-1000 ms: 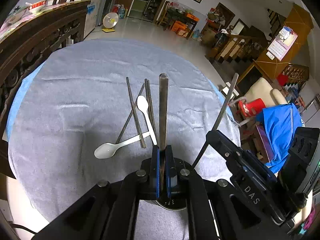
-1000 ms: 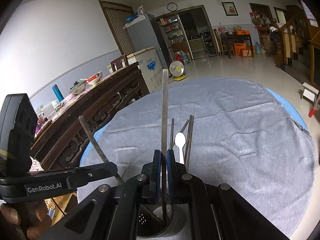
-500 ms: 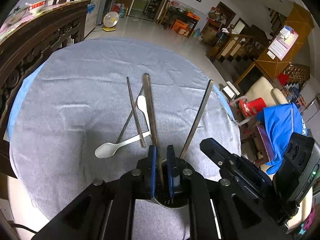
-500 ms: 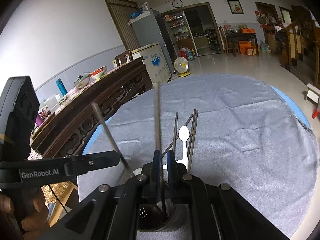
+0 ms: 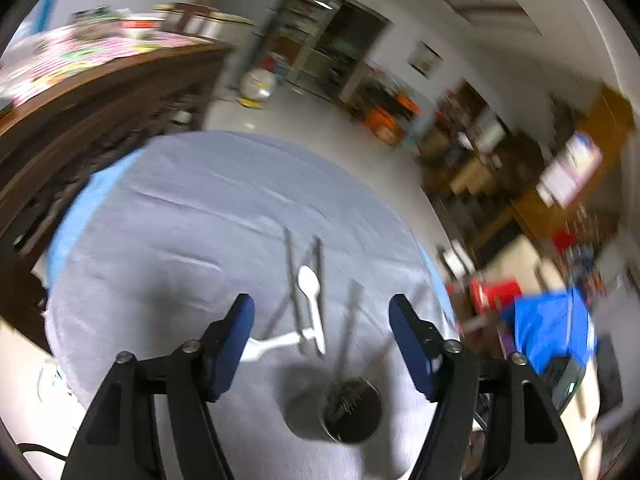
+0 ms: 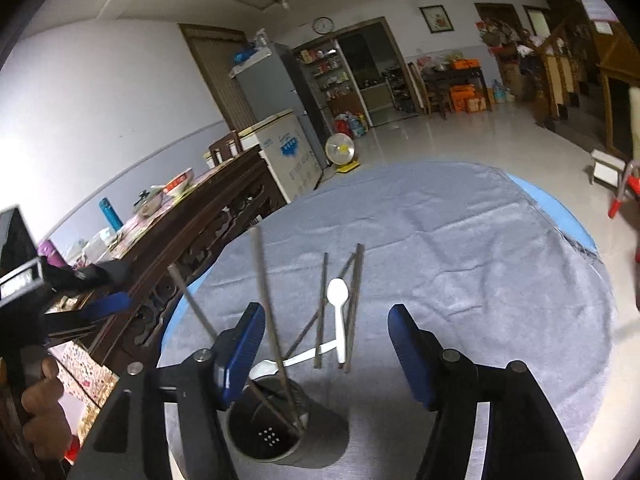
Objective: Organize utensils
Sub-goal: 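Open both tools and withdraw them from the holder, then grasp a white plastic spoon by its handle with the left tool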
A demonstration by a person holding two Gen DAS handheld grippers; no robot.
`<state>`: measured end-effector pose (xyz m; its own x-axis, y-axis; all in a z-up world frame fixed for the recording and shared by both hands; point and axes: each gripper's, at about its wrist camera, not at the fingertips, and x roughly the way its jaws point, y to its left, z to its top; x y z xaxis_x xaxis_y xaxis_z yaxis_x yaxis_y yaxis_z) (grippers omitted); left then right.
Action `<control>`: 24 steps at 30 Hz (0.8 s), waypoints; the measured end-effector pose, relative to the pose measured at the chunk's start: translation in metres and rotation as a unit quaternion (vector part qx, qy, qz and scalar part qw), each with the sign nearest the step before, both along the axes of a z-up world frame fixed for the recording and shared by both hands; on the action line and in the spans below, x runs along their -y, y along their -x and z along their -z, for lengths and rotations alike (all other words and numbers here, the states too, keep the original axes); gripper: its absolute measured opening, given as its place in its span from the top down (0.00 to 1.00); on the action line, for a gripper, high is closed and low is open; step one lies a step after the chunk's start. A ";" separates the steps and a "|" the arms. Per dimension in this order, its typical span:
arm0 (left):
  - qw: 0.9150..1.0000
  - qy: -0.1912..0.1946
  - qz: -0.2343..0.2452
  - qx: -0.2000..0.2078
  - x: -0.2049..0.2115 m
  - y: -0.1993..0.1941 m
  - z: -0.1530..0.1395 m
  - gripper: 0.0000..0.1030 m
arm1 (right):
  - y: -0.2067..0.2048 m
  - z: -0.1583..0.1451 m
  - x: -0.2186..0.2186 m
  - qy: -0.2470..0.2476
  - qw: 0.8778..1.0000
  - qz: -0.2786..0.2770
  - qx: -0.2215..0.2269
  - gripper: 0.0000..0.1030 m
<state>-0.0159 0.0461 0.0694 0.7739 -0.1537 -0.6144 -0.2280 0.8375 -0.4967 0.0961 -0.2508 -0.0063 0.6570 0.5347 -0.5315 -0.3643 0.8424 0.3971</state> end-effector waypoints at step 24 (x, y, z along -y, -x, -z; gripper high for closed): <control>0.897 -0.231 0.273 -0.260 0.036 -0.131 0.173 0.43 | -0.076 0.113 0.042 0.029 0.975 0.016 -0.218 0.33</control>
